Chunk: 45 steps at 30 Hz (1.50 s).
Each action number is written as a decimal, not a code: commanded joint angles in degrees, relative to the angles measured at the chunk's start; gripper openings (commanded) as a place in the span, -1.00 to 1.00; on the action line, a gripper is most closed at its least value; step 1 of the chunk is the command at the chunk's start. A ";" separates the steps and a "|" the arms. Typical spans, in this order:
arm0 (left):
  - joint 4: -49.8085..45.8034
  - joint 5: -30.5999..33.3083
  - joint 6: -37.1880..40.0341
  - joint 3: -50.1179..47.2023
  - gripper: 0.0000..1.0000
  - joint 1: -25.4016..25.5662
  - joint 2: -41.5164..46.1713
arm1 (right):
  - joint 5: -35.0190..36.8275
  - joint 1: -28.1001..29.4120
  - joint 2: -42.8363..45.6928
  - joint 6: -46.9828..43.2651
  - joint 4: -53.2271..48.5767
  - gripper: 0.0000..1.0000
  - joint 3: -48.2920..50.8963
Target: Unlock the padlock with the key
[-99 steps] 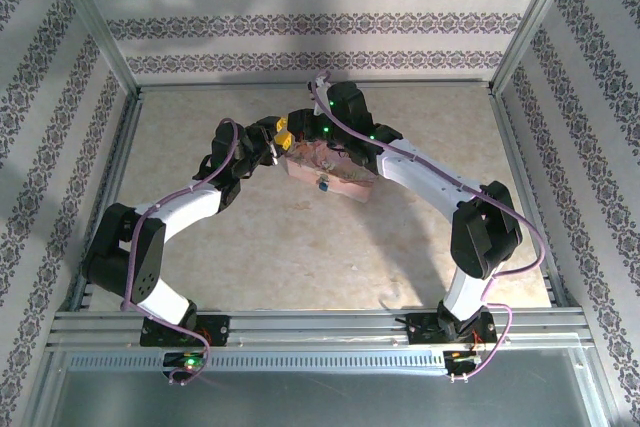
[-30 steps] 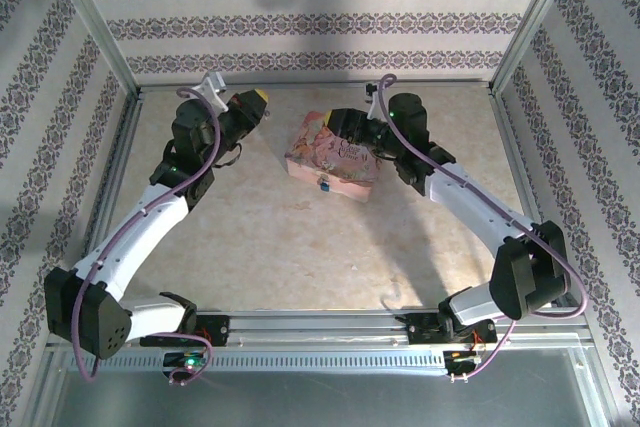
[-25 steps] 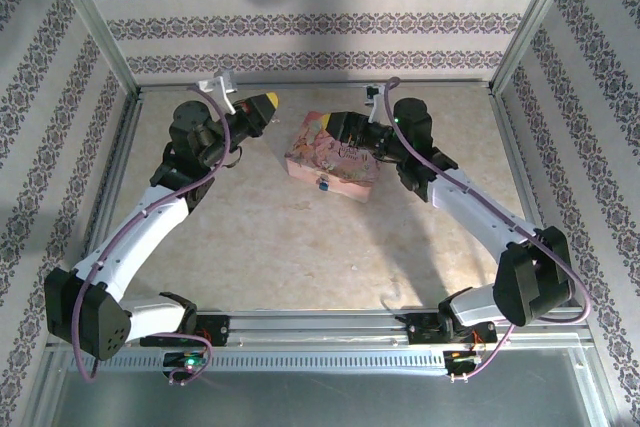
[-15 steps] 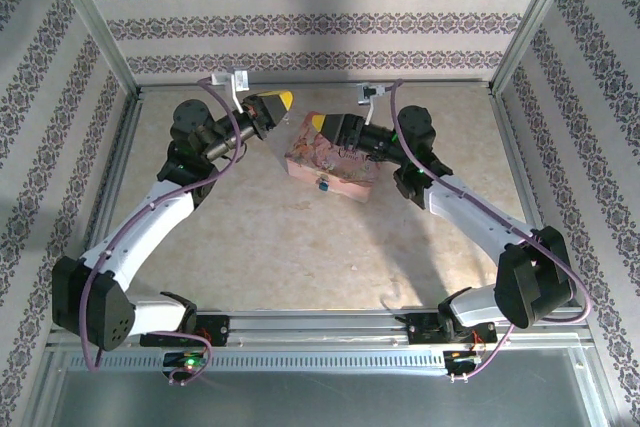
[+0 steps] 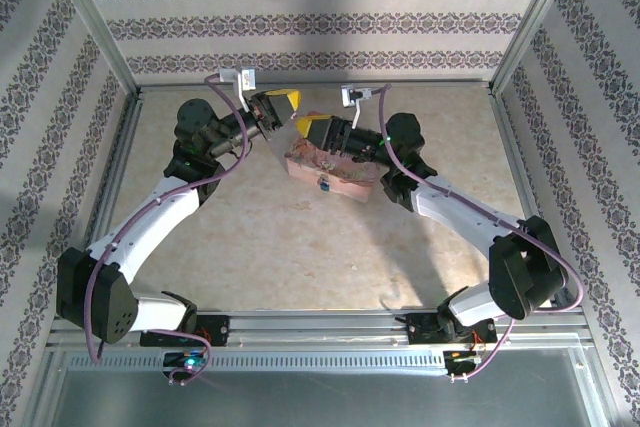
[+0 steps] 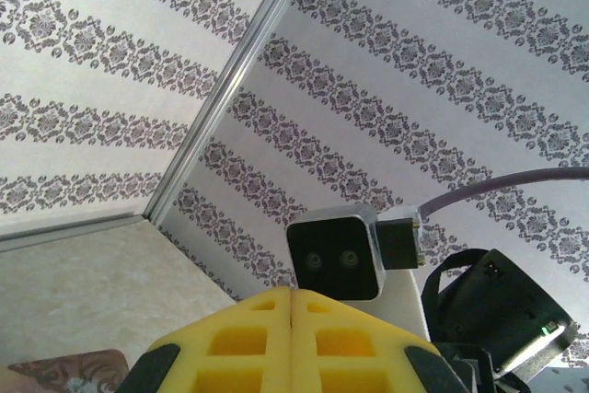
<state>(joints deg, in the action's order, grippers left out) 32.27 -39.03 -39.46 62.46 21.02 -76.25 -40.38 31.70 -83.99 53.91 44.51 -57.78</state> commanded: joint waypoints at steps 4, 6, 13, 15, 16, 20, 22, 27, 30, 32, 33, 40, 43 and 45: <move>4.02 -1.05 -0.78 1.93 -1.00 0.61 -0.31 | -0.14 1.16 -0.96 0.24 4.05 -0.16 -2.41; 4.13 -1.14 -0.91 1.97 -1.00 0.65 -0.40 | 0.17 1.17 -0.94 0.26 4.17 -0.18 -2.47; 3.96 -1.14 -0.70 1.70 -1.00 0.60 -0.04 | -0.09 1.40 -1.39 0.31 4.40 -0.27 -3.46; 3.99 -1.13 -0.75 1.73 -1.00 0.62 -0.13 | -0.11 1.51 -1.55 0.23 4.44 -0.28 -3.69; 3.97 -1.07 -0.79 1.64 -1.00 0.61 -0.14 | -0.05 1.52 -1.66 0.31 4.49 -0.30 -3.73; 4.11 -0.94 -1.04 1.70 -1.00 0.65 -0.29 | -0.14 1.64 -1.93 0.60 4.79 -0.35 -3.93; 4.19 -0.88 -1.09 1.66 -1.00 0.62 -0.32 | -0.14 1.69 -1.97 0.67 4.79 -0.38 -4.02; 4.38 -0.76 -1.37 1.63 -1.00 0.61 -0.52 | 0.30 1.78 -2.07 0.69 4.97 -0.47 -3.94; 4.45 -0.74 -1.40 1.59 -1.00 0.66 -0.53 | 0.55 1.78 -2.09 0.67 4.97 -0.54 -3.86; 4.50 -0.79 -1.41 1.54 -1.00 0.61 -0.48 | 0.81 1.73 -2.06 0.74 4.88 -0.61 -3.83; 4.51 -0.79 -1.35 1.52 -1.00 0.61 -0.42 | 0.83 1.75 -2.08 0.67 4.81 -0.64 -3.87; 4.35 -0.56 -1.03 1.11 -1.00 0.63 -0.10 | 1.60 1.61 -2.07 0.69 4.41 -1.00 -3.40; 3.96 0.37 -0.15 0.48 -0.75 0.65 0.63 | 2.13 1.35 -1.43 -0.06 3.39 -1.00 -2.63; 3.16 1.32 0.88 0.01 -0.63 0.61 1.41 | 2.44 1.17 -0.86 -1.15 2.09 -1.00 -2.04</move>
<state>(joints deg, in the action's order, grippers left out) 33.06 -38.63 -40.12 62.50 21.04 -76.27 -39.24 32.88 -85.84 54.41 46.39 -60.14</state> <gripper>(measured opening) 0.177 0.044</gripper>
